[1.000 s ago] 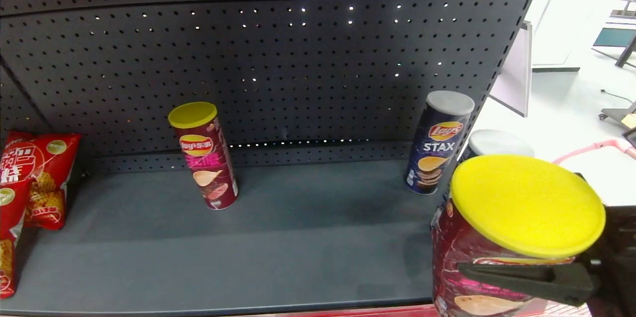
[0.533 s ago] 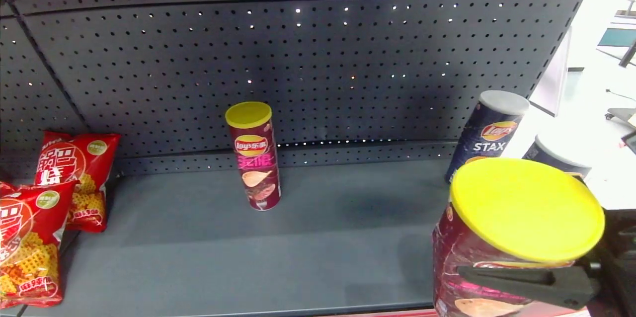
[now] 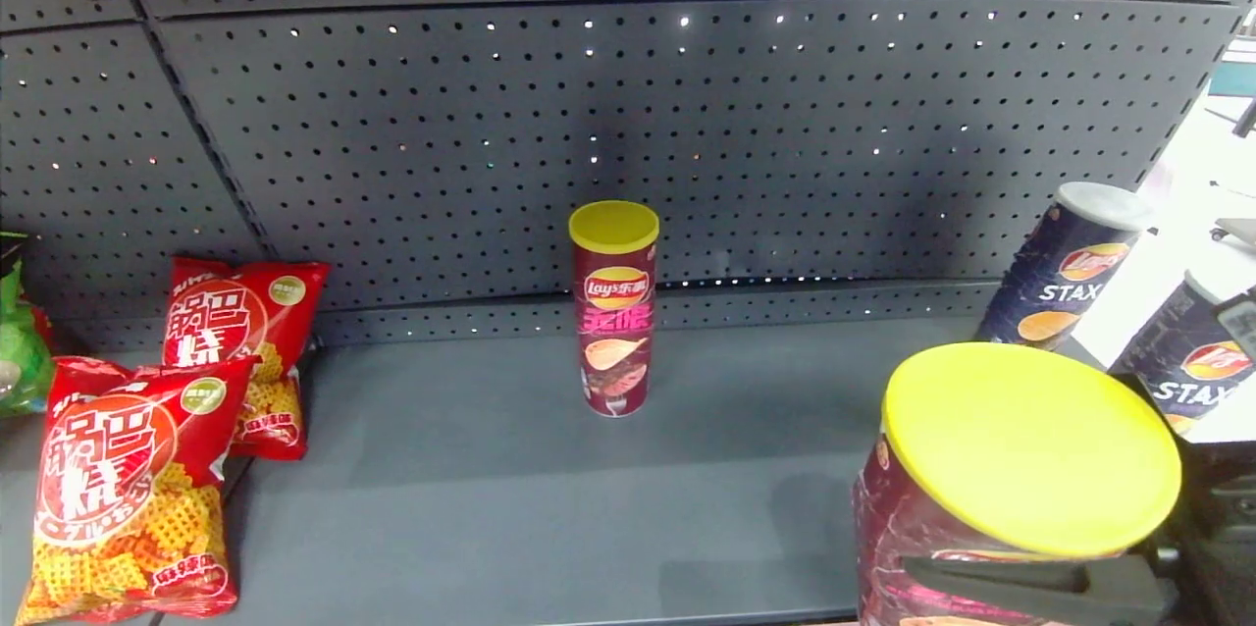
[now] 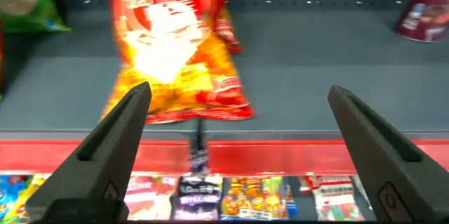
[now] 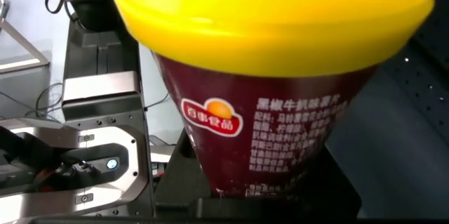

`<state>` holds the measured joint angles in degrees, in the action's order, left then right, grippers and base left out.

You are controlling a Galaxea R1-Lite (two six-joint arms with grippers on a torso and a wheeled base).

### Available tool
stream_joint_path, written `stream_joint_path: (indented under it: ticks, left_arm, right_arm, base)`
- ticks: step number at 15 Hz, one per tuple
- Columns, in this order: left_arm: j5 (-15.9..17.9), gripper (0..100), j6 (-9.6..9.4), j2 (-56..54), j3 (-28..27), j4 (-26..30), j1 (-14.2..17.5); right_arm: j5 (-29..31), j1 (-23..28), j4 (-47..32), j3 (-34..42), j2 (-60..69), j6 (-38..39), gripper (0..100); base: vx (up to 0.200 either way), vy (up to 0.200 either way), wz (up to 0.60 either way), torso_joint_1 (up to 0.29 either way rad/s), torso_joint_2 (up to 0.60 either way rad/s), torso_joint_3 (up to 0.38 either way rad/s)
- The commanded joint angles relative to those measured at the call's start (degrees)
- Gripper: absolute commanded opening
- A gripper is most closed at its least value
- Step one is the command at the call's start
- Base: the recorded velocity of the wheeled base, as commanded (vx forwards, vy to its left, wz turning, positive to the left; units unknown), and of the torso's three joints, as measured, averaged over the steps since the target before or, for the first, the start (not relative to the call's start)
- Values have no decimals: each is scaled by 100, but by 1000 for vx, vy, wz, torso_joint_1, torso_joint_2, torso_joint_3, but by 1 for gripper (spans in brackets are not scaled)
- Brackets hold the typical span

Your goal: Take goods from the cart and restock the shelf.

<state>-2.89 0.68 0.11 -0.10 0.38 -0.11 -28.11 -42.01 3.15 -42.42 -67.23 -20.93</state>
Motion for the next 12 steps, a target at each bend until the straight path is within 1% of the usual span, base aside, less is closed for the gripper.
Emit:
stream_joint_path:
  ticks: [1, 9, 12]
  left_arm:
    - [-1, 100, -7, 7, 1, -3, 2]
    - [-1, 100, 2, 7, 1, -3, 2]
    - [-1, 100, 2, 7, 1, -3, 2]
  right_arm:
    - [-1, 0, 2, 32, -1, -7, 0]
    - [-1, 0, 2, 68, -9, -7, 0]
    - [-1, 0, 2, 68, -9, -7, 0]
  base:
    - [0, 0, 0, 0, 0, 0]
    - [0, 0, 0, 0, 0, 0]
    - [-200, 0, 0, 9, 4, 2]
